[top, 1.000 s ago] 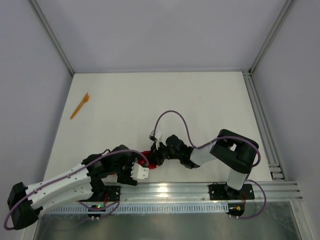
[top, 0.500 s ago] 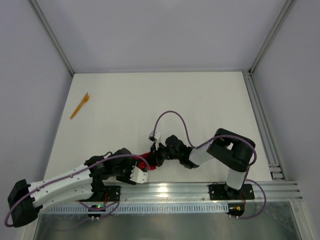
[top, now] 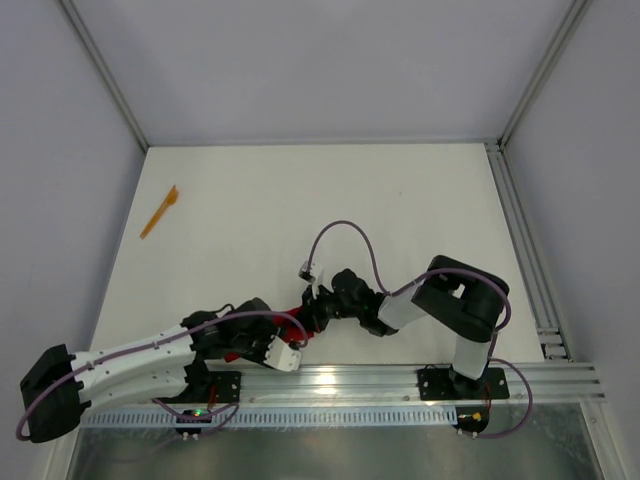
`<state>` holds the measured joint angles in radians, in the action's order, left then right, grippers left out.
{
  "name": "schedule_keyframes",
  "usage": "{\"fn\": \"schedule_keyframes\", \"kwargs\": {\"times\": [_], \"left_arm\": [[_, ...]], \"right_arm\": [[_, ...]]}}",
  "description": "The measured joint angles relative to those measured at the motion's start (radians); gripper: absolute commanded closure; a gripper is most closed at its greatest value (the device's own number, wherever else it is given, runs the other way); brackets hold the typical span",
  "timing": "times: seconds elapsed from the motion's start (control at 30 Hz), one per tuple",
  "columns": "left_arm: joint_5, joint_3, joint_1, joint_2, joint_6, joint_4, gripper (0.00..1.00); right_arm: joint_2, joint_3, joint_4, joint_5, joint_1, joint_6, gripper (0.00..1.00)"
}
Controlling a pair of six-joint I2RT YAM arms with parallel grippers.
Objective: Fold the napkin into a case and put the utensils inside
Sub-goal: Smooth out the smaller rectangle-folded napkin.
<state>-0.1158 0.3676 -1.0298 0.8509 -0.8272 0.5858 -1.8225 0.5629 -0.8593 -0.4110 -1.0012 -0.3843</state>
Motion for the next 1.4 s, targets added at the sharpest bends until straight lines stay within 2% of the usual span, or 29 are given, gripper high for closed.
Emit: {"fn": "schedule_keyframes", "kwargs": {"times": [0.1, 0.13, 0.27, 0.43, 0.57, 0.6, 0.7, 0.83, 1.07, 1.2, 1.4], "left_arm": [[0.005, 0.002, -0.005, 0.029, 0.002, -0.031, 0.61], [0.007, 0.002, -0.005, 0.038, 0.003, -0.042, 0.73], [0.013, 0.003, -0.008, 0.06, 0.006, -0.064, 1.0], [0.011, 0.003, -0.009, 0.032, 0.02, -0.048, 1.0], [-0.028, 0.034, 0.008, -0.043, 0.066, 0.027, 1.0], [-0.044, 0.05, 0.019, -0.061, 0.078, 0.05, 1.0], [-0.085, 0.096, 0.046, -0.093, 0.118, 0.094, 1.0], [-0.133, 0.119, 0.07, -0.099, 0.127, 0.124, 1.0], [-0.121, 0.085, 0.07, -0.085, -0.067, 0.146, 1.0], [-0.12, 0.081, 0.07, -0.048, -0.133, 0.14, 1.0], [-0.12, 0.049, 0.071, -0.085, -0.214, 0.132, 1.0]], "right_arm": [[0.0, 0.0, 0.0, -0.001, 0.002, -0.006, 0.97], [0.0, 0.0, 0.0, -0.001, 0.003, -0.007, 0.97], [-0.005, 0.0, -0.001, -0.007, 0.004, -0.01, 0.97], [-0.006, 0.0, -0.002, -0.017, 0.004, -0.01, 0.96], [-0.005, -0.007, -0.009, -0.033, 0.004, 0.013, 0.89], [-0.003, -0.011, -0.008, -0.036, 0.004, 0.021, 0.87], [0.009, -0.032, -0.009, -0.038, 0.004, 0.051, 0.71], [0.055, -0.071, -0.008, -0.035, 0.004, 0.114, 0.6], [0.166, -0.143, 0.005, -0.062, 0.008, 0.248, 0.43], [0.243, -0.178, 0.028, -0.094, 0.008, 0.314, 0.41], [0.439, -0.289, 0.068, -0.139, 0.018, 0.386, 0.39]]}}
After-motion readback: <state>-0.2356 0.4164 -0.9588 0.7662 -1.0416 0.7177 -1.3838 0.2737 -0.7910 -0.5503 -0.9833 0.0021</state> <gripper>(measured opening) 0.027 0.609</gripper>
